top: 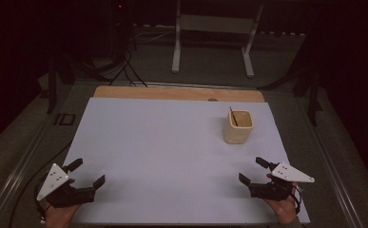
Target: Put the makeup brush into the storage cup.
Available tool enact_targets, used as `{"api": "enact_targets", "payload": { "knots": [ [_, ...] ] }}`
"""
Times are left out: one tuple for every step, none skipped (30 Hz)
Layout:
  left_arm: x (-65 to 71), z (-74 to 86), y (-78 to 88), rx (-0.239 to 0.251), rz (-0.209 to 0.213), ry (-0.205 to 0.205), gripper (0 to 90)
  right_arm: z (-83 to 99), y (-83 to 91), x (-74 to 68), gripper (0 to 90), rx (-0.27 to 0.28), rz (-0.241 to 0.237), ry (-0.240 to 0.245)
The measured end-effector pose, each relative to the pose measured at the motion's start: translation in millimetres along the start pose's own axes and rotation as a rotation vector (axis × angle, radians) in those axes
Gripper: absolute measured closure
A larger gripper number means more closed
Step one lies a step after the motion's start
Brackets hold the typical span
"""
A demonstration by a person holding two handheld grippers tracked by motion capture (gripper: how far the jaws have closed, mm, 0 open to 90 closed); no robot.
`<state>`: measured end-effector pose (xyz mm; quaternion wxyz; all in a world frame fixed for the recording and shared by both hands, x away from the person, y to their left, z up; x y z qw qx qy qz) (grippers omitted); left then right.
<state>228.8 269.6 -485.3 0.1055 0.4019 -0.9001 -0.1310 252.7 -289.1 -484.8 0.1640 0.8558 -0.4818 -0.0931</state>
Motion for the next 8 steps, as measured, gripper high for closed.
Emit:
{"api": "enact_targets", "payload": {
  "knots": [
    [0.1,0.1,-0.1,-0.001,0.000,0.000,2.9,0.2,0.1,0.2,9.6,-0.001,0.000,0.000],
    [0.1,0.1,-0.2,-0.001,0.000,-0.001,2.9,0.5,0.2,0.6,9.6,0.000,0.001,-0.003],
    [0.1,0.0,-0.2,-0.001,0.000,0.000,2.9,0.6,0.2,1.1,9.6,0.002,0.003,-0.004],
    [0.1,0.1,-0.2,-0.002,0.001,0.000,2.9,0.6,0.3,1.3,9.6,0.002,0.003,-0.006],
    [-0.1,0.2,-0.3,-0.004,0.001,0.000,2.9,0.5,0.3,1.5,9.6,0.003,0.004,-0.005],
    [-0.2,0.3,-0.4,-0.005,-0.001,0.000,2.8,0.5,0.2,1.6,9.6,0.004,0.003,-0.005],
    [-0.5,0.3,-0.4,-0.004,-0.004,0.001,2.9,0.6,0.0,1.9,9.6,0.005,0.001,-0.004],
    [-0.5,0.3,-0.4,-0.004,-0.004,0.001,2.9,0.6,0.0,1.9,9.6,0.005,0.001,-0.004]
  ]
}}
Point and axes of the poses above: each handheld gripper's, and its own axes: y roughly backward along the jaws, z roughly out of its underside, x roughly to its right, the point moved 3 cm from there along -y, roughly forward along the jaws, and after that the axes turned 9 degrees about z, right-handed, at the moved point
